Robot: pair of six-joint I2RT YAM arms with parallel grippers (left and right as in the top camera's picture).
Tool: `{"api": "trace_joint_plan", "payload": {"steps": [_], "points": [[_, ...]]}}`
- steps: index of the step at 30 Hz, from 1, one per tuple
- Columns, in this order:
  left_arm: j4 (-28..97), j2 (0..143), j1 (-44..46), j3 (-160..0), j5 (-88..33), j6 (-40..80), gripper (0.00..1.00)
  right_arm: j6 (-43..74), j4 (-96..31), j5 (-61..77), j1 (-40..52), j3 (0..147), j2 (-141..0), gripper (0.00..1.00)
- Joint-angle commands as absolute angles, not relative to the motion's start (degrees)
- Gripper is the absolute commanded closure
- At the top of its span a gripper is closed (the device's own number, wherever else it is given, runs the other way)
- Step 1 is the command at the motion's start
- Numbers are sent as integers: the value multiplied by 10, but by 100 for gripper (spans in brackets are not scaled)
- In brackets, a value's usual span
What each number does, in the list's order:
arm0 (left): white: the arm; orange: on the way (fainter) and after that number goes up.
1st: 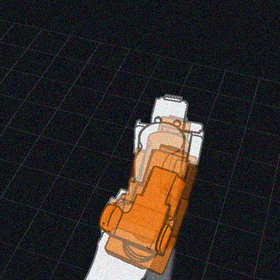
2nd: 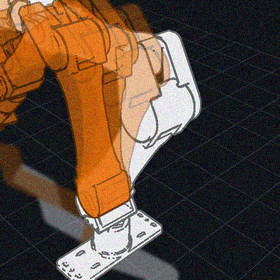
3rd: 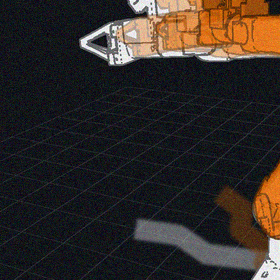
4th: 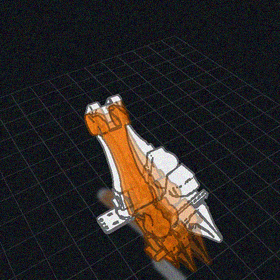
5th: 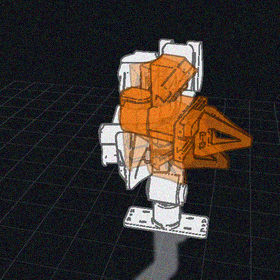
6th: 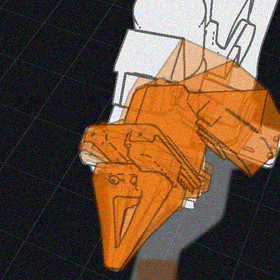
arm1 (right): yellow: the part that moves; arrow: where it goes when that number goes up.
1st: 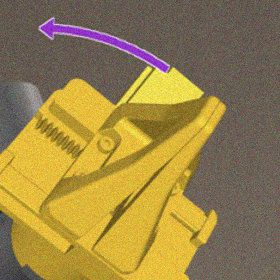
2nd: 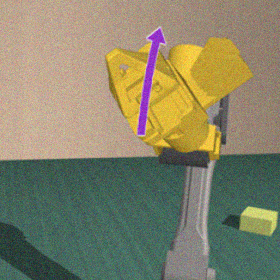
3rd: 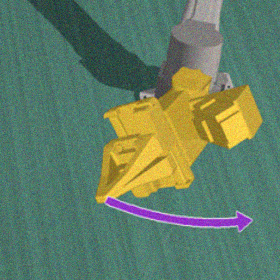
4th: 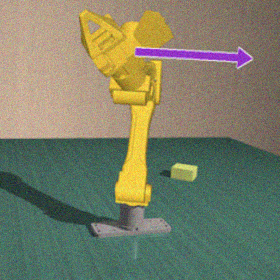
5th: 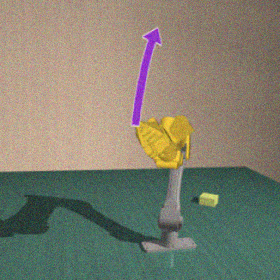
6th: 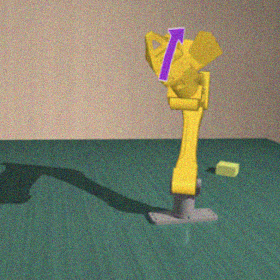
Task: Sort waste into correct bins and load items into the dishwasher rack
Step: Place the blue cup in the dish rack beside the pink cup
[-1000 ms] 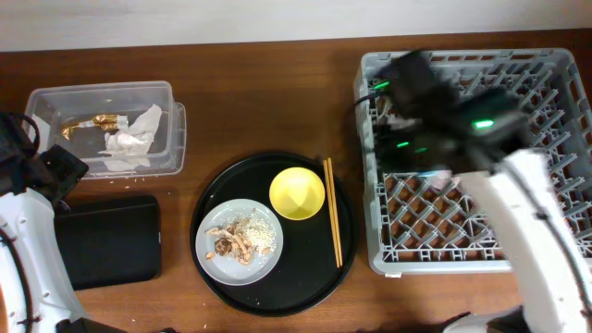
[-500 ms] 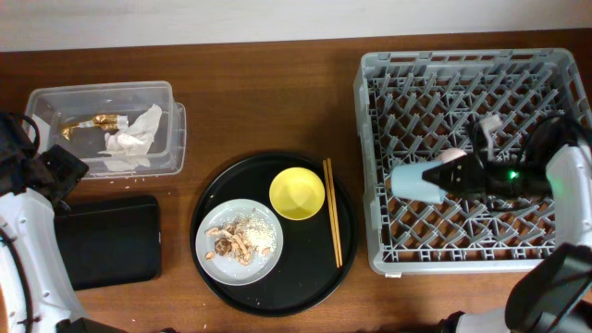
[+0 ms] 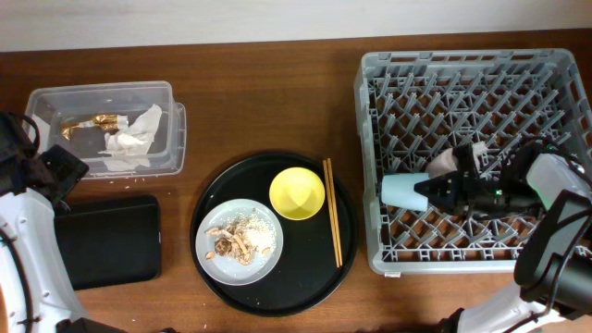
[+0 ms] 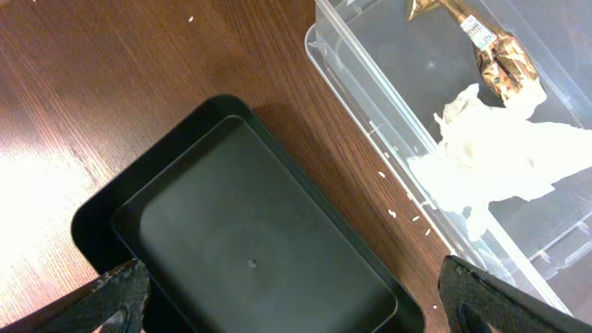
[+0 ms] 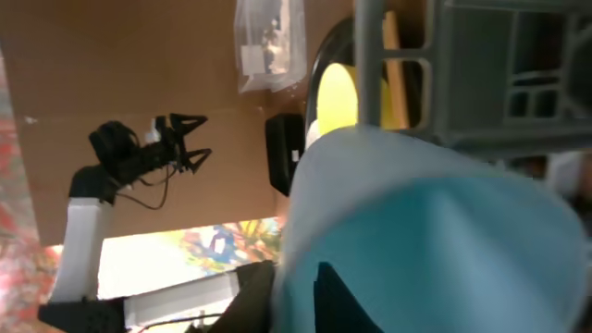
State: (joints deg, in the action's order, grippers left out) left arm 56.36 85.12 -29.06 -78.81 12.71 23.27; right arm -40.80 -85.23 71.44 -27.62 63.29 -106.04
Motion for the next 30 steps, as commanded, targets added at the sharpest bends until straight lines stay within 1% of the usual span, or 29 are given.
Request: {"api": "trace_joint_plan", "payload": {"steps": [1,2,4,9,11,13,15,16,18,19,20,22,23,26,30], "points": [[563,846,-291,-790,133,236,1,-415,-853,674,-305,628,-1045,78],[563,846,-291,-790,133,236,1,-408,-852,661,-317,628,-1031,76],[563,846,-291,-790,133,236,1,-380,-849,626,-339,628,-1002,76],[563,846,-291,-790,133,236,1,-242,-805,505,-409,629,-882,76],[563,846,-291,-790,133,236,1,-197,-794,458,-417,629,-818,75],[563,846,-291,-790,133,236,1,-190,-791,452,-412,629,-762,75],[563,846,-291,-790,133,236,1,-190,-788,451,-390,629,-727,77],[563,846,-291,-790,133,235,1,-190,-778,448,-360,629,-717,81],[563,846,-291,-790,133,236,1,-183,-753,443,-310,629,-722,83],[563,846,-292,-790,133,236,1,-169,-738,443,-288,629,-728,83],[563,846,-291,-790,133,236,1,-143,-701,435,-242,629,-739,84],[563,846,-291,-790,133,236,1,-91,-642,382,-191,629,-750,86],[563,846,-291,-790,133,236,1,-84,-624,372,-174,629,-751,87],[563,846,-291,-790,133,236,1,-35,-573,363,-141,629,-754,92],[563,846,-291,-790,133,236,1,-5,-567,311,-139,629,-786,94]]}}
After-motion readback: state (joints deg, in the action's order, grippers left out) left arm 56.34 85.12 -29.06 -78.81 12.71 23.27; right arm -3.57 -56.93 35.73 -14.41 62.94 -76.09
